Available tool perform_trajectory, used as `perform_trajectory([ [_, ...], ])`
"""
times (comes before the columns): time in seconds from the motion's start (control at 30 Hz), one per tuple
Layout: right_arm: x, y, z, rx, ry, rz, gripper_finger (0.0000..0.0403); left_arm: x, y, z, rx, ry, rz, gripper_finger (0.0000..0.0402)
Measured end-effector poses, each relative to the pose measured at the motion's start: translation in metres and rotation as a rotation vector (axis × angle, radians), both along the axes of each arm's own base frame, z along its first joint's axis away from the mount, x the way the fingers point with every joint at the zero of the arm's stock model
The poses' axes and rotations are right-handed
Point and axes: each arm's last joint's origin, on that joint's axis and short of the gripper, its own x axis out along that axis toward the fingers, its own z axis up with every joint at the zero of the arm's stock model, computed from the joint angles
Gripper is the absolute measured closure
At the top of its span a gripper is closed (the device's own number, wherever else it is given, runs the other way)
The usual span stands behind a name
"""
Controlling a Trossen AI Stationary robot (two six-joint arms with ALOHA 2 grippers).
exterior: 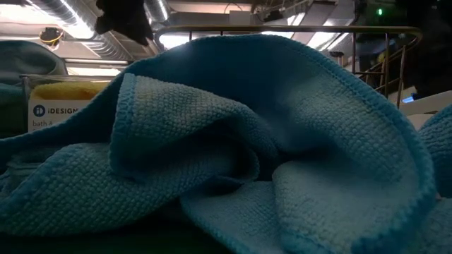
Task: Sort microfiber towel by color & place in baskets
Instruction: Put the top right orange microfiber cloth into the right transparent bin
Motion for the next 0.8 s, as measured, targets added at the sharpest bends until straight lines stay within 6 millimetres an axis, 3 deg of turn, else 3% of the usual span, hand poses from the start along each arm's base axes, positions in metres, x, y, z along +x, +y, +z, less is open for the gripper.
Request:
perform_trajectory([
  [0.43,-0.001,-0.002,0.069,-0.118,-0.256,0.011,0.0255,-0.023,0.025,-0.011,-0.017,0.217,0.143,0.0285],
  [0.57,0.000,-0.008,0.079,-0.314,-0.292,-0.006,0.0255,-0.024,0.030,-0.011,-0.021,0.224,0.168,0.0285],
  [0.8,0.004,-0.021,0.080,-0.727,-0.237,-0.138,0.0255,-0.020,0.034,-0.015,-0.022,0.250,0.186,0.0285],
])
